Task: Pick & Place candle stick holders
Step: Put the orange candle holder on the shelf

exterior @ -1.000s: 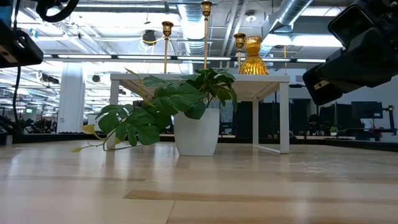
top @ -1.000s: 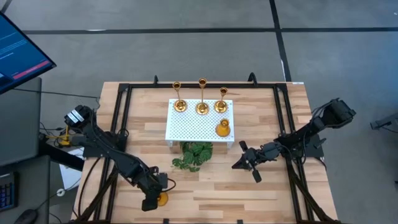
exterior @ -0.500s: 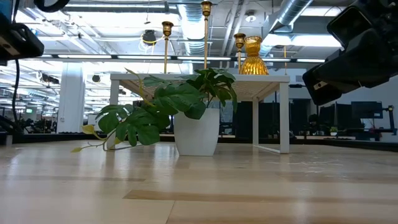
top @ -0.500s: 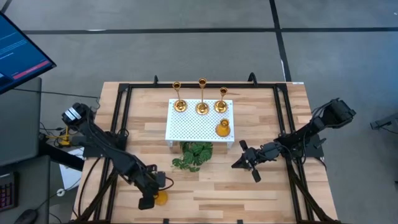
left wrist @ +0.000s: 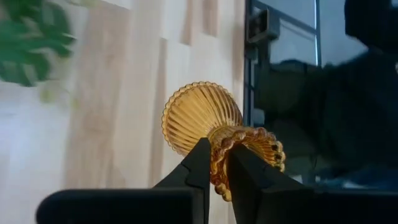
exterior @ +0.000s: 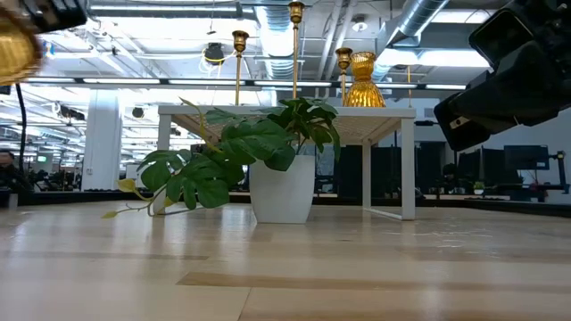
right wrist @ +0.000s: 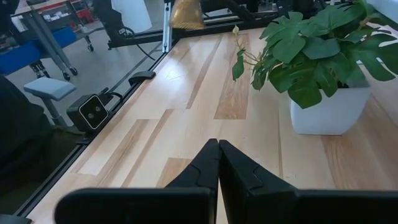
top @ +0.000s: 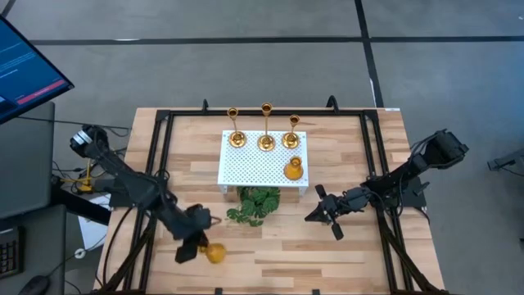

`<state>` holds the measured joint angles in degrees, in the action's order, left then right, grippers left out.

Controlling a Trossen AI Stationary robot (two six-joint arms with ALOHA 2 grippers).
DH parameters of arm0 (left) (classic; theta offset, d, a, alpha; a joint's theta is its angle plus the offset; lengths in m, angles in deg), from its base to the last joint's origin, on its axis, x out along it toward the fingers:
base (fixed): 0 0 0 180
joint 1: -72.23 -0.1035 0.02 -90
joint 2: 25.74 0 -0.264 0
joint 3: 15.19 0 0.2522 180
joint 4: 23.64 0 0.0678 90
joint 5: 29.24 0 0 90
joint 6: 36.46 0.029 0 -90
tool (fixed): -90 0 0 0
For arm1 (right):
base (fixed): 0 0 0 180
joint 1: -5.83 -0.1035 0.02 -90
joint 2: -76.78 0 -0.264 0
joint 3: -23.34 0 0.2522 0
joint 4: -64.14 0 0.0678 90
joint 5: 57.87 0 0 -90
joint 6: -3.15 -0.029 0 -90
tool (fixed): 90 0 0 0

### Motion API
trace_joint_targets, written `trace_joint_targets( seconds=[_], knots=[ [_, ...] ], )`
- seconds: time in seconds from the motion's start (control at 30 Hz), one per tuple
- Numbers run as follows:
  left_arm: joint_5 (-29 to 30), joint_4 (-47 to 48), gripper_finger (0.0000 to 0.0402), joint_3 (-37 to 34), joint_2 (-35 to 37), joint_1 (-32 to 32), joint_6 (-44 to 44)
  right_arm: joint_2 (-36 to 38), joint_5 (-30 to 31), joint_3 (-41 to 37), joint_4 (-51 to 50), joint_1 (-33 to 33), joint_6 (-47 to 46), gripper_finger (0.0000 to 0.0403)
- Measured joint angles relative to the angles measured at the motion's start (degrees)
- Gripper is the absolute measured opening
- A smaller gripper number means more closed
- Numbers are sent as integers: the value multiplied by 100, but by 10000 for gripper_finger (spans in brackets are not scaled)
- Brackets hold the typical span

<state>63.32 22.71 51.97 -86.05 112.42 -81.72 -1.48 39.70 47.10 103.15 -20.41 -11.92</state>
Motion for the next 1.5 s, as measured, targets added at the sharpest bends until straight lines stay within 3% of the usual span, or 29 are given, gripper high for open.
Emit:
trace_joint_targets(
  seconds=[0.33,0.83,1.07,1.5],
  knots=[
    [-266,577,31,316,383,-1197,106,0,0,0,-132,0,20,0],
    [-122,2335,31,2550,-580,-3085,1179,-529,188,-4,-61,9,153,0],
    [-36,3166,31,3178,-1024,-3865,1392,-842,195,-2,64,15,152,0],
    [186,3465,31,3314,-1364,-4319,1519,-901,131,-4,105,504,494,0]
  ],
)
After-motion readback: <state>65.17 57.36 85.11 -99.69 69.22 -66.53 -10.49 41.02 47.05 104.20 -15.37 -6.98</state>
